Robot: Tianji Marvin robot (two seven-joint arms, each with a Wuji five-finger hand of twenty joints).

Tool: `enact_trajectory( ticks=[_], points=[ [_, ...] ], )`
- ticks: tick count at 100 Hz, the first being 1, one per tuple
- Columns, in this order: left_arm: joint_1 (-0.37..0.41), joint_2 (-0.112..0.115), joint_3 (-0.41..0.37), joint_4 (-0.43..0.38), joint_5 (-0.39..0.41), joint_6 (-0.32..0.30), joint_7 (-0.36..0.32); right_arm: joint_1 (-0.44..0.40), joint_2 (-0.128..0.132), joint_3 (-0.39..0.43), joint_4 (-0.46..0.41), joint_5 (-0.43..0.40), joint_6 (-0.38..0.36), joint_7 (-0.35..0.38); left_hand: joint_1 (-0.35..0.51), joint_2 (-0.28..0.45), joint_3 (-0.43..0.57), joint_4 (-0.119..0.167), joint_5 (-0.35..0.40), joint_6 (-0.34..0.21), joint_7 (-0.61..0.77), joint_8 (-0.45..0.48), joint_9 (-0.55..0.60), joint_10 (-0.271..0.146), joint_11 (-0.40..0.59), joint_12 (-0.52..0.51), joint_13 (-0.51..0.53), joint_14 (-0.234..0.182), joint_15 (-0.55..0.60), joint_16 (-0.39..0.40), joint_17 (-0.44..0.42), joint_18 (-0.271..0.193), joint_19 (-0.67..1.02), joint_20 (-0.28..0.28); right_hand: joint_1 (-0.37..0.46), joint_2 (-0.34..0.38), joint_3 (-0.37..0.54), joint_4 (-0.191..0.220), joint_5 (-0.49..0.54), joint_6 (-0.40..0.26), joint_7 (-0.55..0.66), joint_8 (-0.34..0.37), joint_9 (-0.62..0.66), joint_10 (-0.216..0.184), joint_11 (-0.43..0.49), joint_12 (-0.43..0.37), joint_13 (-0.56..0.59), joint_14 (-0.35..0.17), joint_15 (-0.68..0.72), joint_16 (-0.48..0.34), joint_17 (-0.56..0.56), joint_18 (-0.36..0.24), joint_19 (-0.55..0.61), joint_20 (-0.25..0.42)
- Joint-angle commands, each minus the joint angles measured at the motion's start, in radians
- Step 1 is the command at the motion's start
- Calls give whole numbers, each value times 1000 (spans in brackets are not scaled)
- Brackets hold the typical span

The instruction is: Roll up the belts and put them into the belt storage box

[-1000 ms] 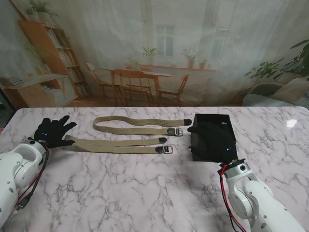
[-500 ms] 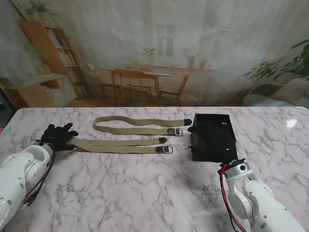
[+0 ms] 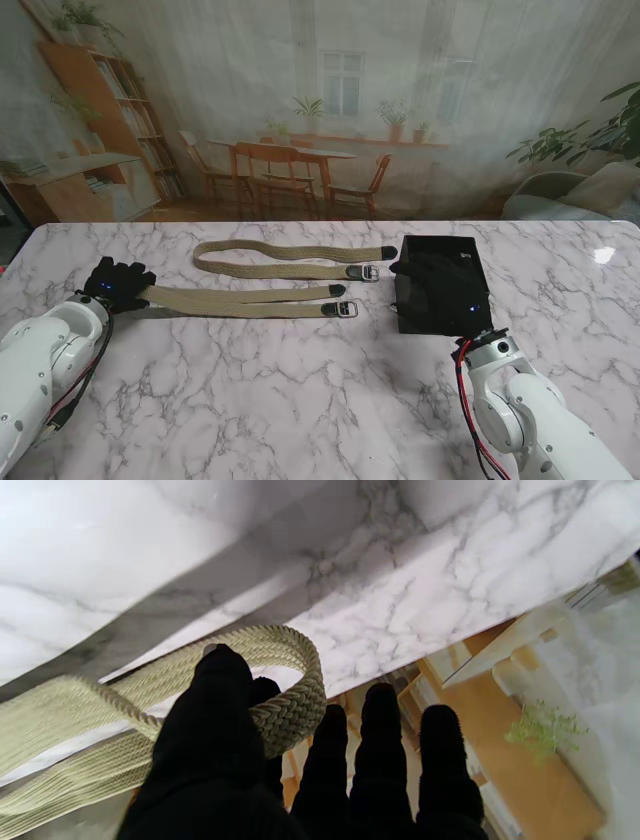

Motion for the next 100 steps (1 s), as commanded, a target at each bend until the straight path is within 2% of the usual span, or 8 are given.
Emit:
enact_trajectory(
  ticks=[1, 12, 22, 29, 45, 68, 86, 100],
  points=[
    [33, 8, -21, -59, 16, -27, 14, -9, -1, 3, -7, -5, 1, -3, 28, -21, 21, 14, 15, 12, 55, 33, 28, 22, 23, 31, 22, -2, 34, 26, 2, -1, 29, 16, 9, 18, -9, 19, 26, 31, -10, 22, -13, 18, 17, 6, -2, 18, -8, 22, -12, 27, -9, 18],
    [91, 7, -89, -144, 61, -80, 47, -13, -1, 8, -11, -7, -2, -7, 26, -13, 21, 13, 7, 17, 69, 47, 43, 18, 32, 52, 30, -3, 44, 46, 5, 1, 38, 17, 9, 19, -9, 20, 27, 30, -11, 22, -12, 19, 17, 6, -3, 18, -9, 22, -12, 27, -9, 19],
    [135, 8, -136, -209, 101, -120, 82, -19, -1, 13, -16, -8, -4, -9, 36, 40, 6, 8, -5, -14, -81, -69, 55, 11, -4, 26, 34, 7, 12, 27, 10, 2, 46, 17, 10, 20, -10, 20, 30, 30, -10, 24, -10, 18, 17, 7, -1, 19, -8, 22, -12, 28, -10, 19],
    [160, 5, -161, -247, 98, -149, 92, -24, -1, 17, -20, -9, -7, -8, 90, 102, 6, 4, 96, -20, -254, -261, 141, -4, 4, 18, 86, 11, 23, 23, 32, 9, 60, 20, 10, 22, -11, 20, 30, 30, -11, 24, -5, 16, 18, 8, 1, 18, -8, 23, -13, 28, -10, 20],
    [200, -1, -196, -313, 90, -198, 109, -29, 2, 21, -28, -14, -22, 0, 142, 148, -16, 3, 251, 35, -343, -428, 393, -8, 42, 16, 288, 23, 100, 45, 121, 14, 140, 35, 10, 29, -16, 20, 32, 29, -12, 25, -1, 15, 15, 9, 3, 18, -8, 23, -13, 30, -11, 21],
    [233, -4, -213, -385, 99, -247, 123, -38, 11, 21, -62, -29, -72, 68, 192, 175, -31, 2, 247, 62, -327, -404, 479, -15, 35, -11, 375, 12, 120, 39, 170, 1, 196, 24, 6, 46, -31, 22, 37, 57, -20, 22, 12, 15, 11, 10, 10, 22, -8, 25, -9, 33, -11, 22],
    [271, -6, -233, -462, 111, -315, 160, -58, 7, 28, -138, 67, -141, 240, 191, 183, -39, 1, 238, 51, -320, -385, 481, -26, 35, -18, 379, -1, 120, 37, 174, -4, 204, 18, -23, 94, -85, 20, 144, 144, 62, 100, 31, 41, 19, 30, 11, 77, -14, 24, -17, 47, -17, 21],
    [306, -8, -245, -529, 120, -360, 195, -65, 12, -5, -172, 95, -151, 334, 183, 178, -43, 2, 243, 47, -317, -378, 483, -28, 41, -17, 382, -1, 128, 42, 171, -7, 212, 16, -50, 158, -195, 18, 86, 190, -57, 125, 13, 67, 10, 43, -6, 97, -18, 24, -28, 58, -23, 28]
  ],
)
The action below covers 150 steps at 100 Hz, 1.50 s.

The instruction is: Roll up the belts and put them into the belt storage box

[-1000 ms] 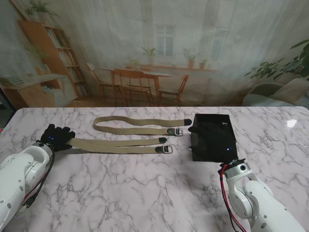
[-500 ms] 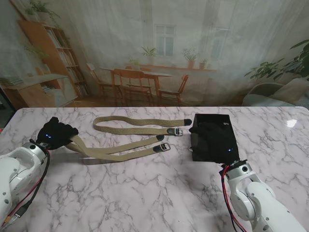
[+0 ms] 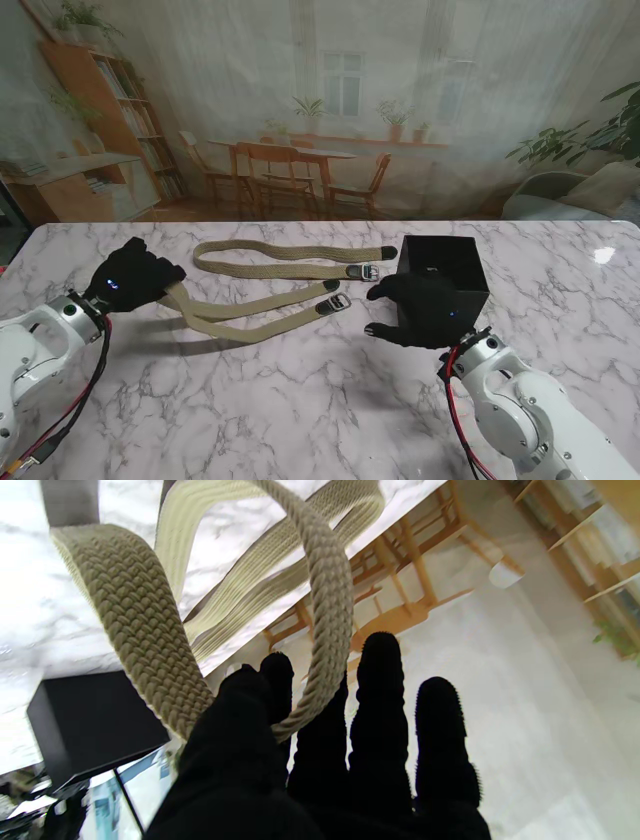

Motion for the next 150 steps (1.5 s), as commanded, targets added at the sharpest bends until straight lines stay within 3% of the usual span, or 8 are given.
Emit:
enact_trajectory(
  ticks=[1, 25, 38, 61, 75, 95, 130, 150],
  points=[
    [19, -5, 1, -46, 3, -11, 5, -8, 1, -30, -13, -42, 4, 10, 73, 65, -7, 2, 35, -13, 41, 9, 29, -2, 9, -2, 21, -2, 26, 11, -5, -6, 34, 3, -49, 45, -46, 18, -39, 39, -59, 7, -13, 18, -3, 8, -8, 19, -19, 17, -16, 28, -15, 17],
    [65, -12, -14, -165, 3, -85, 62, 30, 9, -119, -33, 11, 15, 134, 65, 60, -3, 5, 40, -13, 37, 13, 32, -2, 16, 0, 15, -2, 37, 22, -7, -8, 45, 5, -67, 83, -143, 24, -148, 139, -208, -54, -78, 70, -33, -6, -58, 18, -33, 9, -42, 25, -30, 14],
    [78, -16, -9, -210, -13, -133, 77, 65, 8, -166, -37, 59, 56, 181, 63, 58, -2, 5, 41, -16, 36, 15, 32, -4, 18, 1, 16, -4, 41, 25, -5, -12, 49, 6, -92, 78, -159, 25, -141, 185, -201, -39, -234, 114, -43, -28, -173, 27, -59, -5, -110, 16, -62, 14],
    [81, -18, 20, -240, -27, -180, 76, 146, 1, -252, -30, 176, 155, 259, 62, 55, 0, 5, 45, -15, 37, 20, 37, -3, 23, 3, 22, -5, 55, 35, 2, -21, 61, 9, -125, -6, -96, 19, -267, 222, -294, -12, -337, 121, -8, -46, -238, 32, -62, -15, -174, 28, -125, 15],
    [80, -21, 31, -248, -42, -207, 63, 198, -6, -312, -12, 221, 208, 266, 62, 54, 1, 5, 47, -14, 36, 22, 38, -2, 24, 4, 21, -6, 61, 42, 3, -21, 66, 10, -128, -32, -82, 17, -308, 217, -323, -12, -361, 123, -6, -47, -240, 36, -59, -12, -184, 50, -139, 17],
    [78, -23, 36, -257, -53, -220, 55, 260, -17, -383, 13, 311, 261, 285, 61, 54, 2, 5, 47, -13, 36, 23, 39, -2, 25, 4, 23, -6, 66, 47, 5, -23, 71, 12, -146, -75, -46, 8, -231, 191, -234, 70, -415, 152, 2, -50, -243, 43, -41, 7, -189, 73, -123, 57],
    [29, -29, 78, -266, -87, -233, 6, 356, -27, -487, 65, 434, 354, 346, 58, 54, 3, 5, 45, -15, 36, 25, 37, -3, 28, 5, 21, -8, 70, 52, 6, -28, 77, 14, -218, -147, 34, -16, -359, 175, -413, -4, -475, 135, -49, -78, -285, 44, -66, 7, -243, 125, -200, 63],
    [8, -32, 85, -261, -104, -225, -11, 394, -27, -557, 83, 453, 372, 375, 60, 54, 4, 5, 46, -11, 36, 25, 38, -1, 29, 5, 22, -6, 72, 54, 7, -29, 79, 15, -245, -173, 74, -30, -380, 64, -346, 47, -498, 105, -45, -76, -303, 44, -85, 14, -257, 152, -247, 77]
  ],
)
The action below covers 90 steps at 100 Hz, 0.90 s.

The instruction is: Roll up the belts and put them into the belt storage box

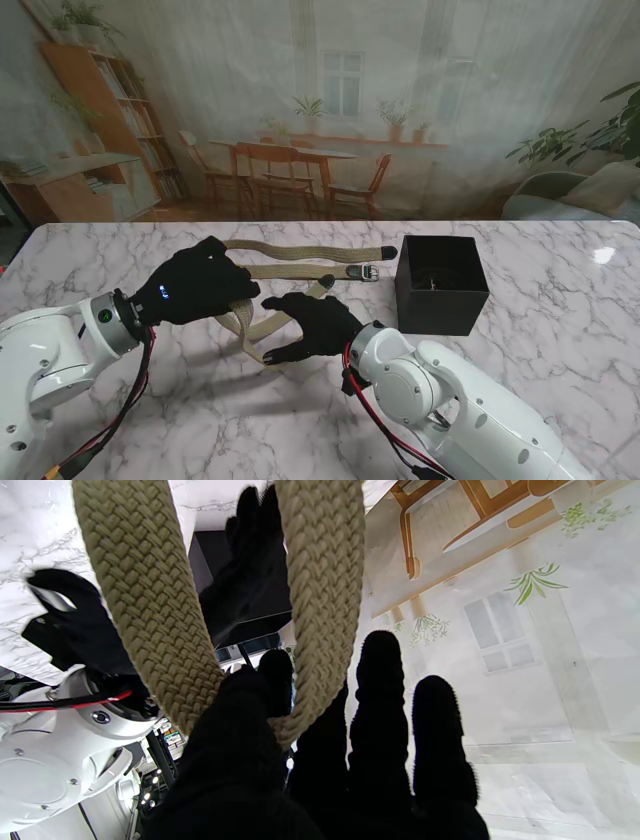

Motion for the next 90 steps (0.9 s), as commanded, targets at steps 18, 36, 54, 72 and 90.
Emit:
enact_trajectory(
  ticks=[18, 36, 54, 72, 90],
  points=[
    [-14, -7, 3, -6, -15, 14, -18, 31, -28, -92, 45, 20, 22, -43, 59, 53, 5, 5, 18, -9, 20, 11, 27, 0, 20, 7, 18, -4, 29, 9, 0, -7, 32, 16, 64, -105, 21, -9, 36, -244, 140, 78, -24, -15, 15, 10, -9, 5, -48, 21, -4, 31, -21, 47],
    [-10, -6, 0, -6, -12, 14, -10, 35, -56, -138, 81, 43, 21, -120, 59, 54, 6, 5, 18, -7, 20, 11, 27, 1, 21, 6, 19, -4, 30, 10, 2, -7, 33, 16, 248, -109, -56, 16, 224, -417, 417, 179, 23, -19, 46, 28, 13, -4, -19, 27, 10, 22, 0, 53],
    [5, -5, -20, 1, -2, 23, 5, 8, -70, -120, 83, 70, 2, -168, 58, 52, 5, 5, 18, -8, 20, 11, 27, 0, 21, 6, 20, -5, 31, 10, 2, -8, 33, 17, 544, -58, -357, 24, 405, -525, 775, 201, 234, -107, 144, 110, 83, -28, 29, 27, 18, 15, 34, 10],
    [22, -1, -46, 16, 17, 39, 12, -58, -60, -51, 46, 38, -33, -199, 59, 52, 6, 5, 18, -9, 19, 10, 25, 0, 21, 6, 19, -4, 30, 10, 2, -7, 33, 17, 419, -197, 179, -129, 472, -526, 988, 367, 758, -242, 285, 250, 430, -107, 169, 112, 90, 29, 54, -35],
    [34, 4, -64, 43, 36, 66, 4, -132, -43, 16, -1, -49, -68, -228, 58, 53, 6, 5, 17, -9, 18, 9, 25, -2, 20, 6, 17, -5, 29, 10, 2, -7, 33, 17, 515, -134, 300, -139, 406, -386, 929, 61, 1015, -262, 580, 367, 659, -155, 256, 183, 208, 8, 137, -56]
  ],
)
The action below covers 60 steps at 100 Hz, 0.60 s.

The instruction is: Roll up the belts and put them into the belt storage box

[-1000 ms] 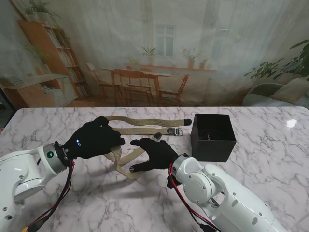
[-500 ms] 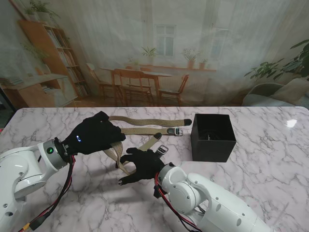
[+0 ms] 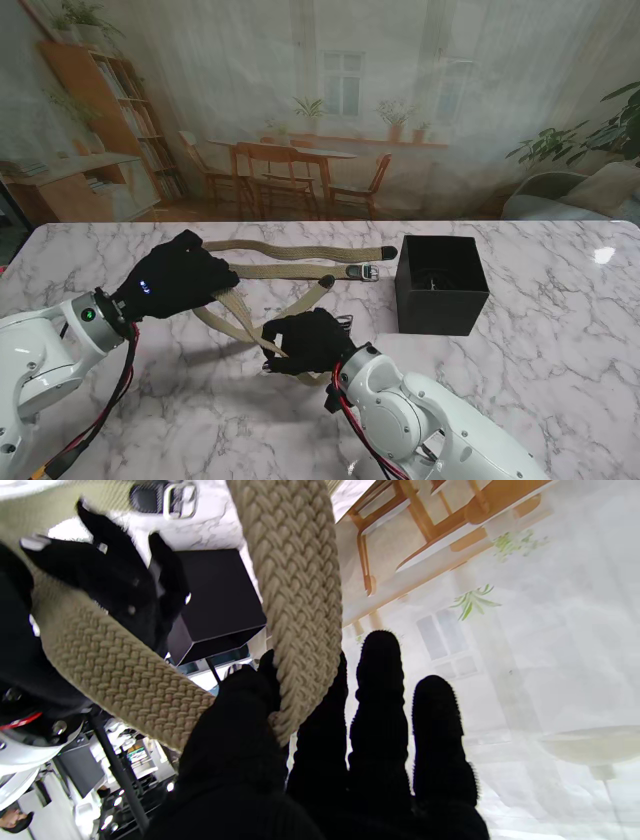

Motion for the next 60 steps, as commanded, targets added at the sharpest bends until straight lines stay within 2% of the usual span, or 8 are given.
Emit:
enact_trajectory(
  ticks=[1, 4, 7, 17, 26, 40, 60],
  points=[
    [6, 7, -6, 25, 6, 14, -24, -31, 15, 16, -18, -8, -14, -21, 58, 53, 6, 5, 17, -8, 15, 9, 25, -2, 20, 6, 17, -4, 28, 9, 0, -7, 32, 17, 72, 43, 51, -13, -24, 50, -55, -160, 79, -26, 93, 21, 71, -40, 63, 28, 35, -5, 43, -15],
    [8, 8, -8, 31, 8, 17, -28, -45, 18, 30, -27, -20, -20, -22, 58, 53, 6, 5, 17, -9, 15, 9, 25, -3, 20, 6, 17, -5, 28, 9, 0, -7, 32, 17, 91, 69, 50, -12, -4, 71, -74, -228, 99, -21, 101, 17, 91, -42, 78, 37, 56, -10, 63, -13],
    [9, 9, -10, 37, 12, 21, -33, -62, 20, 45, -36, -28, -25, -27, 57, 52, 5, 4, 17, -9, 15, 8, 25, -2, 20, 6, 17, -5, 28, 9, 0, -7, 32, 17, 110, 94, 48, -11, 36, 83, -75, -264, 105, -18, 103, 15, 98, -38, 81, 41, 62, -11, 70, -14],
    [16, 14, -18, 54, 26, 35, -53, -116, 31, 100, -72, -80, -39, -31, 58, 53, 6, 5, 18, -11, 14, 6, 23, -2, 18, 5, 16, -5, 26, 8, 0, -7, 32, 17, 138, 128, 30, -5, 95, 129, -95, -321, 128, -5, 52, -9, 113, -26, 83, 45, 89, -16, 96, -9],
    [23, 17, -25, 71, 37, 51, -72, -171, 43, 159, -108, -143, -59, -32, 60, 51, 6, 5, 19, -10, 9, 0, 22, -1, 16, 4, 16, -5, 24, 7, -2, -5, 29, 16, 154, 141, 19, -1, 109, 169, -108, -335, 147, 1, -6, -29, 124, -22, 87, 48, 123, -31, 131, 4],
    [29, 22, -31, 100, 55, 76, -90, -250, 61, 257, -161, -244, -95, -19, 61, 47, 6, 5, 23, -10, 0, -18, 23, -2, 14, 3, 18, -6, 22, 6, -2, -3, 26, 14, 172, 149, 21, 2, 113, 200, -123, -343, 160, 4, -40, -33, 139, -21, 97, 54, 154, -53, 168, 18],
    [31, 23, -32, 138, 56, 110, -117, -333, 74, 369, -206, -337, -125, -1, 67, 36, 10, 8, 17, -4, -30, -57, 20, -6, 15, 3, 20, -7, 31, 14, -1, 0, 25, 14, 206, 155, 26, 5, 138, 216, -118, -322, 182, 17, -62, -9, 173, -33, 150, 85, 231, -132, 265, 46]
  ],
)
